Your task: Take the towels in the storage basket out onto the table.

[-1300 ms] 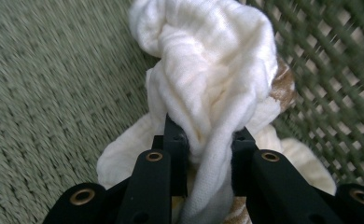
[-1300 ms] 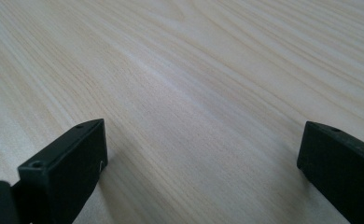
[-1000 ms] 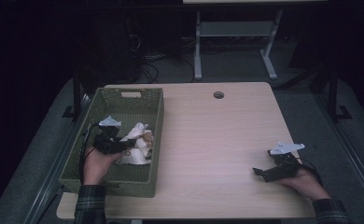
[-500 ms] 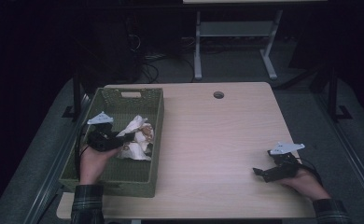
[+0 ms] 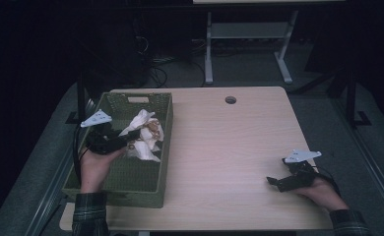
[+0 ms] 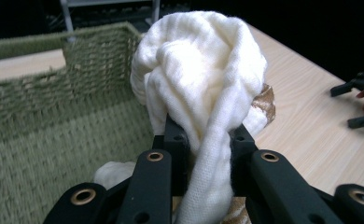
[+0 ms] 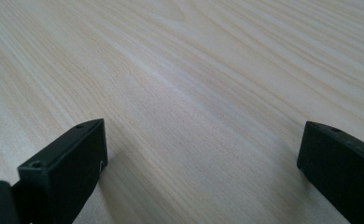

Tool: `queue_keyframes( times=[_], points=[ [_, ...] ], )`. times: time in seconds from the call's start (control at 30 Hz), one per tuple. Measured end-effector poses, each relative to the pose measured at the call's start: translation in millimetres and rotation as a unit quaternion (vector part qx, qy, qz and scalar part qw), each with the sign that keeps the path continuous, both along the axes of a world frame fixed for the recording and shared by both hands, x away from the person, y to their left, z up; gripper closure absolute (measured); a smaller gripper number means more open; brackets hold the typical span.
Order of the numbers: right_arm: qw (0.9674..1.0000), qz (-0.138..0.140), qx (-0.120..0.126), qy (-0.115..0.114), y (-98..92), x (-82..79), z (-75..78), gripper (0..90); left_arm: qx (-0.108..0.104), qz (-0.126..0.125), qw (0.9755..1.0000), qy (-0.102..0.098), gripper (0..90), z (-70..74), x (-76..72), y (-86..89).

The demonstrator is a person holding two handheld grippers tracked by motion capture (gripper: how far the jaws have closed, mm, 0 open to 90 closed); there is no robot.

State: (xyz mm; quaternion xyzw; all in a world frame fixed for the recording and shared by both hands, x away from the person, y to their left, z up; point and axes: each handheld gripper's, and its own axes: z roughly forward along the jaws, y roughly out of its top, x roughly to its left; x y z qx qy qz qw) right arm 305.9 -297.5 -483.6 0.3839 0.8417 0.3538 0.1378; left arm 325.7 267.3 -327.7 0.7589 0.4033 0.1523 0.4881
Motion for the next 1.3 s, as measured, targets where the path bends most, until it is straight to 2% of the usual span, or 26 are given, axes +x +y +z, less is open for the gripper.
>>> queue_keyframes(
  times=[0.1, 0.37, 0.53, 0.57, 0.67, 1.0, 1.3],
  points=[
    [1.0, 0.0, 0.0, 0.0, 0.0, 0.0, 0.0, 1.1, -0.007, -0.002, 0.9999, -0.011, 75.3, 8.2, -0.8, -6.2],
    [1.0, 0.0, 0.0, 0.0, 0.1, 0.0, 0.0, 1.1, -0.029, -0.014, 0.9993, -0.019, 75.3, 19.2, 0.7, -19.6],
    [1.0, 0.0, 0.0, 0.001, 0.4, 0.1, 0.0, 1.1, -0.036, -0.023, 0.9988, -0.022, 75.3, 26.4, 2.6, -33.1],
    [1.0, 0.0, 0.0, 0.0, 0.6, 0.2, 0.0, 1.1, -0.04, -0.029, 0.9984, -0.026, 75.3, 30.1, 3.4, -41.8],
    [1.0, 0.0, 0.0, 0.0, 0.6, 0.2, 0.0, 1.1, -0.042, -0.033, 0.9982, -0.028, 75.3, 31.9, 3.4, -46.5],
    [1.0, 0.0, 0.0, 0.0, 0.6, 0.2, 0.0, 1.1, -0.055, -0.064, 0.996, -0.029, 75.3, 35.9, 2.0, -78.7],
    [1.0, 0.001, 0.0, -0.001, 0.6, 0.1, 0.0, 1.1, -0.05, -0.102, 0.9933, -0.023, 75.3, 32.9, 6.4, -113.6]
  ],
)
